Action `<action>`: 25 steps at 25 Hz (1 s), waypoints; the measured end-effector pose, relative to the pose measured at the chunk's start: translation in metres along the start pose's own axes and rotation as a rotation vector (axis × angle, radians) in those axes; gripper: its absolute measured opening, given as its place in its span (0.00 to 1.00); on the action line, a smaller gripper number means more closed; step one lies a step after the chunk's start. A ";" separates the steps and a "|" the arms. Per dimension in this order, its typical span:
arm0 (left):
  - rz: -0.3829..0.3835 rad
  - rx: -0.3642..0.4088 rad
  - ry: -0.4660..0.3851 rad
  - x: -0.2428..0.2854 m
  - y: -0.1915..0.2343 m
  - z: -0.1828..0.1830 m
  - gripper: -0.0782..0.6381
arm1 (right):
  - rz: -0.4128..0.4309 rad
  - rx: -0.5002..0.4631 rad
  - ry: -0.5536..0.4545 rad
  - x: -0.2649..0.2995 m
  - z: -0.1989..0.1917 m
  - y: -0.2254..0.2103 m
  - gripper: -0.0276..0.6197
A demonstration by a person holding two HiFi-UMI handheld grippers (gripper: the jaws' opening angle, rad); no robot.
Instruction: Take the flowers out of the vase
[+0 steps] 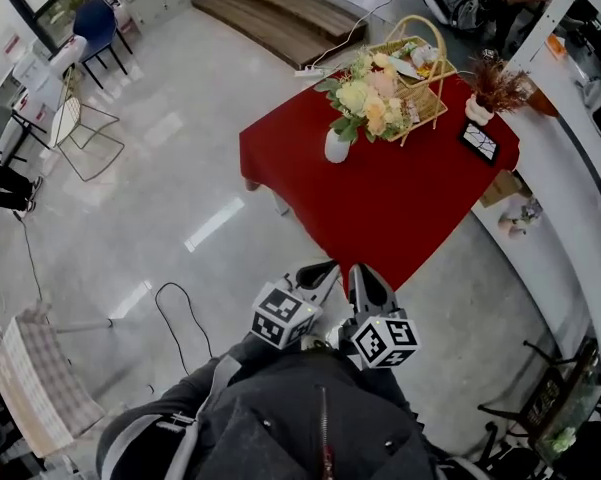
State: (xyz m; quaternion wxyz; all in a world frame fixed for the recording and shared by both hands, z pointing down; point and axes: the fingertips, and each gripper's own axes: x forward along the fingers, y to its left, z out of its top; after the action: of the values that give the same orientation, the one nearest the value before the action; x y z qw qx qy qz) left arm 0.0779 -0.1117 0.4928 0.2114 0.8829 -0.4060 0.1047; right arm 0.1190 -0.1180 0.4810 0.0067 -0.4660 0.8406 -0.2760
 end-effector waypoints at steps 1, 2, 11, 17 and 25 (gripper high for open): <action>0.001 -0.002 -0.001 0.002 0.006 0.003 0.12 | 0.004 -0.001 0.005 0.007 0.001 0.001 0.06; 0.003 -0.004 0.000 0.003 0.011 0.005 0.12 | 0.007 -0.002 0.009 0.014 0.003 0.001 0.06; 0.013 -0.009 -0.012 0.014 0.060 0.028 0.12 | 0.017 -0.016 0.019 0.067 0.019 0.003 0.06; 0.006 -0.009 -0.037 0.026 0.083 0.047 0.12 | 0.031 -0.032 0.016 0.097 0.031 0.007 0.06; 0.016 -0.025 -0.053 0.034 0.111 0.066 0.12 | 0.024 -0.056 0.010 0.127 0.048 0.004 0.06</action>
State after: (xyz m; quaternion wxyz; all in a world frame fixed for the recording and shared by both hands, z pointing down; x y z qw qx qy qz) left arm 0.0159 -0.2296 0.4784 0.2108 0.8794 -0.4196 0.0780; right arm 0.0570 -0.2379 0.4697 -0.0073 -0.4544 0.8536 -0.2545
